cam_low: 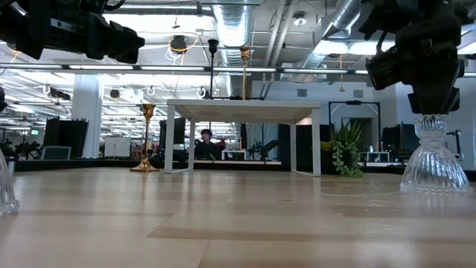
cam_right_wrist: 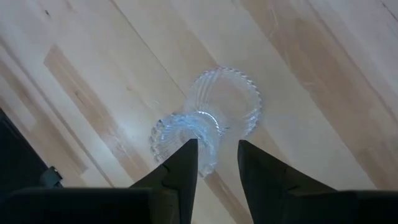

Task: Pick & Place candle stick holders
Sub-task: Put the top transparent candle holder on the shelf

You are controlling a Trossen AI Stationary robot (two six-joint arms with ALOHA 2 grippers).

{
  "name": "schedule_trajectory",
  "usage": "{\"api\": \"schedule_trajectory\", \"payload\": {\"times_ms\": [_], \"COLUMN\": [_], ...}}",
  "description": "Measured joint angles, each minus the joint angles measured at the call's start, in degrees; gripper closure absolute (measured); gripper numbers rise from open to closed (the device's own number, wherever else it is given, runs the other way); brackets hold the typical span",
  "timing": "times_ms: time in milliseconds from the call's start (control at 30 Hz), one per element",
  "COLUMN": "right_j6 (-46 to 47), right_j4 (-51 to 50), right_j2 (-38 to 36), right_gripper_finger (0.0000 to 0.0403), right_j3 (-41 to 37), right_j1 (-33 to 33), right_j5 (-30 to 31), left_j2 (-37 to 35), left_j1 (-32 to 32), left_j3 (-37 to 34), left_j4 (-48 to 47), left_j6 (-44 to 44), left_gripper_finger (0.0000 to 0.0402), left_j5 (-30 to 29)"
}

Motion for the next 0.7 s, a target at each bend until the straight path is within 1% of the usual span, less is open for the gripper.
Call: {"api": "schedule_trajectory", "payload": {"times_ms": [167, 267, 400, 500, 600, 700], "right_j6": [0.00, 0.33, 2.50, 2.58, 2.23, 0.04], "right_j4": [0.28, 0.28, 3.13, 3.21, 3.87, 4.76], "right_j2": [-0.04, -0.04, -0.36, -0.37, -0.52, -0.72], "right_gripper_finger": [0.0296, 0.0296, 0.0296, 0.0299, 0.0321, 0.0367], "right_j3": [-0.37, -1.76, -4.65, -5.35, -5.43, -5.51], "right_j1": [0.00, 0.00, 0.00, -0.02, -0.02, 0.00], "right_j5": [0.12, 0.46, -0.06, 0.06, 0.40, 0.85], "left_j2": [0.00, 0.00, 0.00, -0.01, 0.00, -0.02], "left_j1": [0.01, 0.02, 0.02, 0.00, 0.01, 0.02], "left_j3": [0.01, -0.01, 0.01, 0.01, 0.01, 0.01], "left_j4": [0.00, 0.00, 0.00, 0.00, 0.00, 0.00], "left_j6": [-0.01, -0.02, -0.02, -0.02, -0.02, -0.02], "left_gripper_finger": [0.0392, 0.0392, 0.0392, 0.0392, 0.0392, 0.0392], "left_j5": [-0.01, 0.00, 0.00, 0.00, -0.02, -0.01]}}
